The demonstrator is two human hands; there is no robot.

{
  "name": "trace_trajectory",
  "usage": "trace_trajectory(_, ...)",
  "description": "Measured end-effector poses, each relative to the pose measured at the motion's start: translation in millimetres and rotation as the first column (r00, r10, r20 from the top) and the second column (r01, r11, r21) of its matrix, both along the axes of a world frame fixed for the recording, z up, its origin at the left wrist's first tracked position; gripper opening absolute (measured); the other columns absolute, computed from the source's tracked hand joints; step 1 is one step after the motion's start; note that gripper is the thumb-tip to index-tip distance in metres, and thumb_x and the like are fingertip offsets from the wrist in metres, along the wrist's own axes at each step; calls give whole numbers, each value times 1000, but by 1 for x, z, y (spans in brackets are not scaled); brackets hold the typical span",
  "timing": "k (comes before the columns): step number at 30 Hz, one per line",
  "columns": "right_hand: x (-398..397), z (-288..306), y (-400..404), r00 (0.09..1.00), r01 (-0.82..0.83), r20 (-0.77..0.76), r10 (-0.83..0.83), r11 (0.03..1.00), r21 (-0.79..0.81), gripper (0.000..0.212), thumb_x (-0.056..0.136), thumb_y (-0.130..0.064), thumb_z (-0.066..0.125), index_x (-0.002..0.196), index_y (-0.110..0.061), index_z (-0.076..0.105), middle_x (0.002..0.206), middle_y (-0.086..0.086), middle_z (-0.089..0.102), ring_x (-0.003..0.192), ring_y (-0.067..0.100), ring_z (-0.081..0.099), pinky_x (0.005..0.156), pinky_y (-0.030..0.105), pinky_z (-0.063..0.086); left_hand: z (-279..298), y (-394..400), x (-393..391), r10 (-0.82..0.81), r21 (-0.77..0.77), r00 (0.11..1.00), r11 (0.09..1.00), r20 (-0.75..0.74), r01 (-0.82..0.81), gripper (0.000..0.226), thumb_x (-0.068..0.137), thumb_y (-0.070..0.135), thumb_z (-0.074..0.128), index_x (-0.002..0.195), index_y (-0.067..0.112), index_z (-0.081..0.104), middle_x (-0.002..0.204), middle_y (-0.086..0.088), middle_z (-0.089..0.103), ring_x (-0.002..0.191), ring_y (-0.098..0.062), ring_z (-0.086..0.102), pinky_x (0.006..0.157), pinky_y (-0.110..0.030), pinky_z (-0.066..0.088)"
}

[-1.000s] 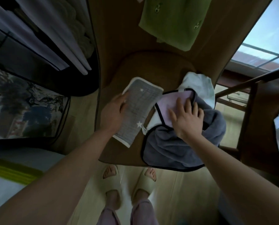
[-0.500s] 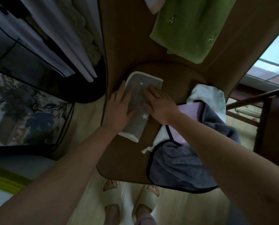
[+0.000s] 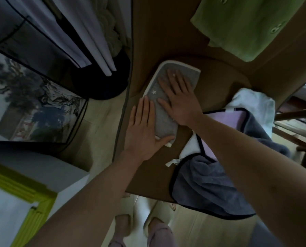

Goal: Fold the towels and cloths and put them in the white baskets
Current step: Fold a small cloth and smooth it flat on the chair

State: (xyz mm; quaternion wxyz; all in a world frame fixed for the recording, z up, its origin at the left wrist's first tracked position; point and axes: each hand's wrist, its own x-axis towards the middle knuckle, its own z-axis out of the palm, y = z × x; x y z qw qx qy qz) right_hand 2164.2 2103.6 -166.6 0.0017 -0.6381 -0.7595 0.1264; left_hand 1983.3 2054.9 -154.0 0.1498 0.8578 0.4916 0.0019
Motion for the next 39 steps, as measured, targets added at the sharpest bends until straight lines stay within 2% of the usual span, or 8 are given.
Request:
trace_trajectory(7,-5,0,9,996,92,4,-93,994,61,71,97,-62,15,153,-19,24,159,20,18,147,40,13,120,52,8,-2,0,0,23,-23,999,999,-30,-24,121,75,88,34,151,-4,12,160,-20,10,149,-28,7,120,-47,9)
trace_trajectory(13,9,-3,10,991,-127,50,125,990,56,71,98,-64,13,155,-23,14,162,11,14,149,32,10,120,49,6,-1,1,0,20,-22,999,1000,-34,-20,129,68,92,30,152,-3,8,160,-20,4,149,-27,1,121,-48,6)
trace_trajectory(22,33,10,5,995,91,43,-93,994,53,62,102,-49,20,154,-15,21,161,15,14,149,31,10,120,41,0,3,3,-2,3,-94,995,996,-97,-12,127,68,93,21,153,3,-6,161,-15,-9,149,-24,-10,120,-47,-3)
trace_trajectory(25,19,18,-38,998,-41,-47,41,999,2,63,100,-48,22,152,-12,25,159,16,22,148,31,14,119,39,-1,6,0,-7,-2,-102,994,995,-109,-9,117,73,88,15,152,4,-6,161,-15,-8,148,-24,-11,120,-48,-2)
trace_trajectory(29,18,18,-57,966,-260,-23,259,960,-100,67,97,-56,12,155,-23,9,163,5,6,149,21,2,118,32,-11,10,0,-14,-8,-96,997,995,-81,0,116,74,87,17,153,5,-7,161,-13,-9,148,-21,-11,120,-48,-6)
trace_trajectory(32,33,13,-46,988,-144,37,147,987,-78,64,98,-53,8,155,-25,2,163,3,1,149,21,-4,118,34,-8,7,3,-20,-10,-95,998,995,-65,4,114,76,87,19,153,8,-10,161,-9,-12,148,-19,-12,119,-49,-7)
trace_trajectory(36,46,13,-39,986,163,-16,-164,985,-65,56,106,-38,24,155,-20,5,163,8,0,150,24,-2,119,32,-4,5,0,-20,16,-111,997,994,-81,-25,116,74,88,17,153,8,-12,161,-8,-15,148,-18,-15,119,-49,-7)
trace_trajectory(39,29,23,-60,984,169,-61,-168,986,6,55,105,-32,33,154,-12,19,161,13,12,149,28,6,119,33,-2,7,0,-19,24,-131,995,991,-92,-37,118,72,89,15,152,7,-14,160,-9,-17,147,-19,-16,119,-49,-8)
